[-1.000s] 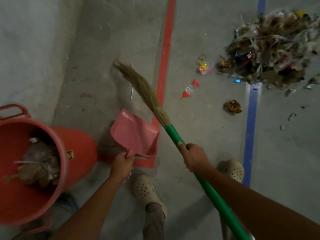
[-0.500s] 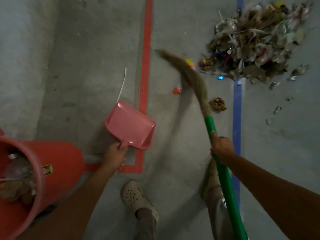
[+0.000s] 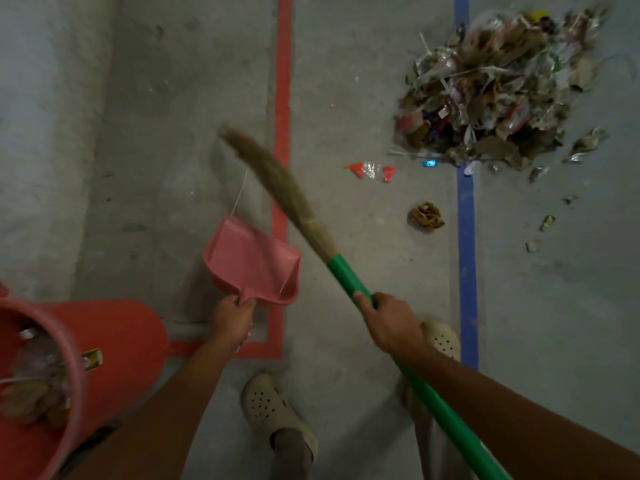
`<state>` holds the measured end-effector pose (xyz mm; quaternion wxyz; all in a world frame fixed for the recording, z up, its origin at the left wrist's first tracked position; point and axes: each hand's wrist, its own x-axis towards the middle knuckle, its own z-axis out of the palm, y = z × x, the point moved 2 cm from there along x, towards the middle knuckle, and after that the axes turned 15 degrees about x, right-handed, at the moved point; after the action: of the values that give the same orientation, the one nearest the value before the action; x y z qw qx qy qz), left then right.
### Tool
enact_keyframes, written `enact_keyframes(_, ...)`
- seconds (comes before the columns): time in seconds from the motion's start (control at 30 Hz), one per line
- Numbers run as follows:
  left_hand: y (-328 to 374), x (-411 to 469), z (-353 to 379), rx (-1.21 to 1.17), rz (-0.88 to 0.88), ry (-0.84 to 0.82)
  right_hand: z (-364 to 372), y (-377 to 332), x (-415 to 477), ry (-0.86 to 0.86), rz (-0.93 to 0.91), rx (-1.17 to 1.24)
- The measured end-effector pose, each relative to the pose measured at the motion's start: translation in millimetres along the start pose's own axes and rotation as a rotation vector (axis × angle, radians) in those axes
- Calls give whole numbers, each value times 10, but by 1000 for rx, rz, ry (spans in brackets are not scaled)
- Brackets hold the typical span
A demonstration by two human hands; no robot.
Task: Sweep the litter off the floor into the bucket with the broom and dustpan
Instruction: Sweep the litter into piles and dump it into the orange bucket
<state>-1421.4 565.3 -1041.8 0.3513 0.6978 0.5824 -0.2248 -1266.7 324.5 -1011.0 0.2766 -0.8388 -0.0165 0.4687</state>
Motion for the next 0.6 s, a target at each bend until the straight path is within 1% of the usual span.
enact_keyframes(0.1, -209, 64, -126, 27, -31, -15, 458, -238, 242, -48, -10, -157)
enact_keyframes(0.2, -364, 114, -225, 14, -27, -24, 643, -366, 444, -74, 59, -173)
enact_keyframes(0.3, -421, 157, -289, -3, 2, -34, 486, -283, 564, -9, 196, -37)
enact_keyframes(0.47, -224, 145, -279, 13, 84, -45, -146, 231, 581, 176, 387, 286)
enact_keyframes(0.53, -75, 128, -232, 11, 114, -46, -445, 449, 507, 255, 426, 408)
enact_keyframes(0.6, 91, 91, -164, -3, 130, -52, -726, 627, 388, 353, 401, 453)
